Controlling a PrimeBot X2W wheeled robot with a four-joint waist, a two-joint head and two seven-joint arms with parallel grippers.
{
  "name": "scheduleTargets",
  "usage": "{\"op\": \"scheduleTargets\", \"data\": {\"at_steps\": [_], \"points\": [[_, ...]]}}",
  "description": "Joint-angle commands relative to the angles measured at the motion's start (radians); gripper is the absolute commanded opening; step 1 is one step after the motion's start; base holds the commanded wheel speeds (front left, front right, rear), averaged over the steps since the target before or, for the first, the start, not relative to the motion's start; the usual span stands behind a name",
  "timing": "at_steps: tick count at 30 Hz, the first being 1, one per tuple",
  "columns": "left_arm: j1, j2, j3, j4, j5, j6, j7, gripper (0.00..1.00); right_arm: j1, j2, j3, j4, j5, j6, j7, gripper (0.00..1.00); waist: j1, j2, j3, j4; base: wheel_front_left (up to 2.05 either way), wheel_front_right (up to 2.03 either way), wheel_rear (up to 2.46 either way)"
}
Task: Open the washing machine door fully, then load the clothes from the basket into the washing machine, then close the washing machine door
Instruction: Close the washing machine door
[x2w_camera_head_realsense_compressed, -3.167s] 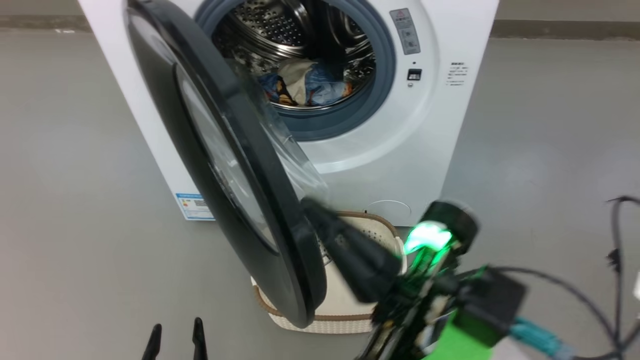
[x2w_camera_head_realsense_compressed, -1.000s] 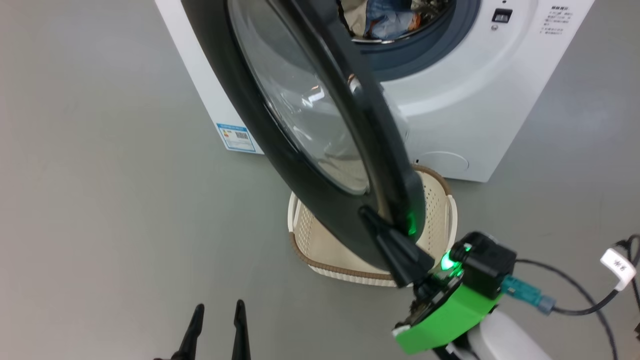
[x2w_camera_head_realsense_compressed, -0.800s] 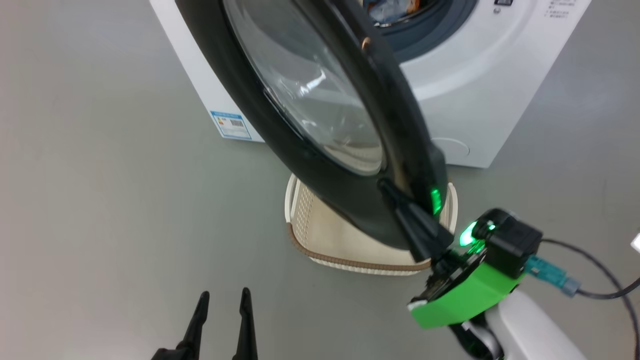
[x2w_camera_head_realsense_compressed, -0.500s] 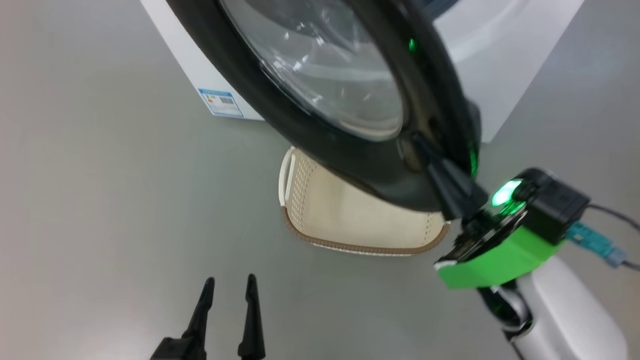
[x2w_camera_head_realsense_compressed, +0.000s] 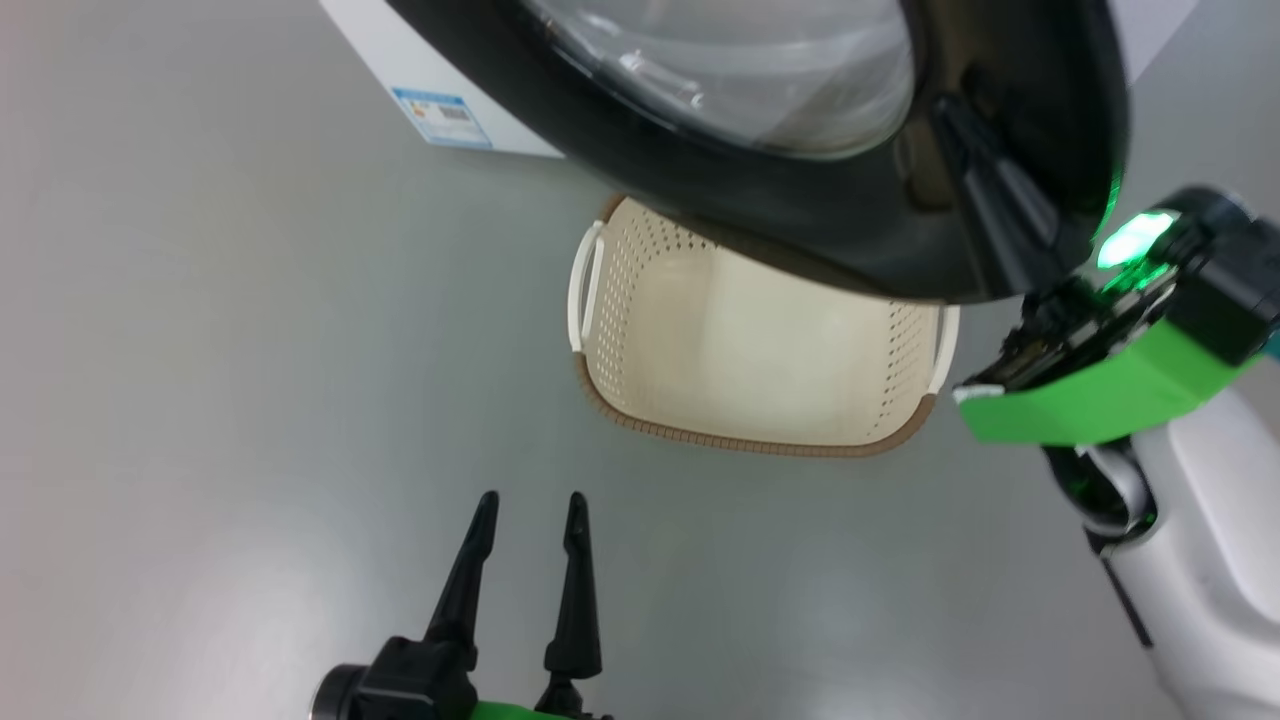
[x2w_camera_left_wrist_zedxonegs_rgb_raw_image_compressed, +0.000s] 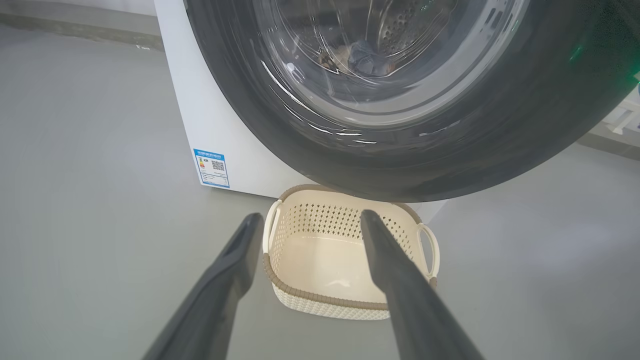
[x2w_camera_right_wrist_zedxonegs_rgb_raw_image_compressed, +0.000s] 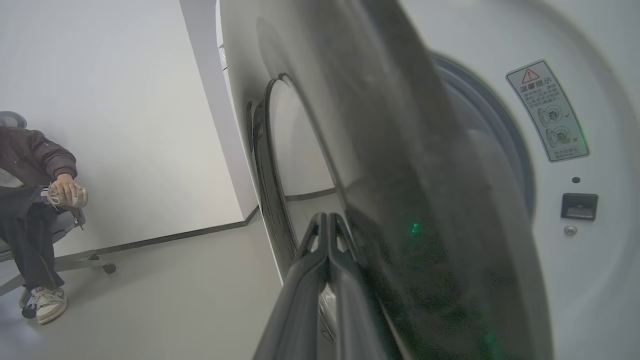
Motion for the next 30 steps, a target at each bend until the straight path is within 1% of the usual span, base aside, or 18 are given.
{"op": "scheduleTargets", "data": {"at_steps": [1, 7, 12, 17, 24, 30], "points": [[-0.020, 0.002, 0.016, -0.036, 0.009, 0.011, -0.006, 1.00, -0.021, -0.001, 0.005, -0.023, 0.003, 0.001, -0.005, 0.00, 0.0000, 0.0000, 0.035, 0.018, 0.00, 0.00, 0.00], [-0.030, 0.002, -0.013, -0.051, 0.023, 0.044, -0.006, 1.00, -0.102, -0.033, -0.013, -0.030, 0.006, 0.001, -0.005, 0.00, 0.0000, 0.0000, 0.082, 0.011, 0.00, 0.00, 0.00], [-0.037, 0.002, -0.025, -0.050, 0.029, 0.055, -0.006, 1.00, -0.148, -0.062, -0.006, -0.026, 0.008, 0.001, -0.005, 0.00, 0.0000, 0.0000, 0.100, -0.002, 0.00, 0.00, 0.00], [-0.036, 0.002, -0.025, -0.043, 0.027, 0.064, -0.006, 1.00, -0.176, -0.071, 0.010, -0.019, 0.012, 0.001, -0.005, 0.00, 0.0000, 0.0000, 0.105, -0.022, 0.00, 0.00, 0.00], [-0.027, 0.002, -0.013, -0.029, 0.026, 0.062, -0.006, 1.00, -0.198, -0.074, 0.012, -0.005, 0.012, 0.001, -0.005, 0.00, 0.0000, 0.0000, 0.095, -0.052, 0.00, 0.00, 0.00], [-0.018, 0.002, 0.004, -0.028, 0.029, 0.054, -0.006, 1.00, -0.208, -0.074, 0.023, 0.016, 0.006, 0.001, -0.005, 0.00, 0.0000, 0.0000, 0.079, -0.059, 0.00, 0.00, 0.00]]}}
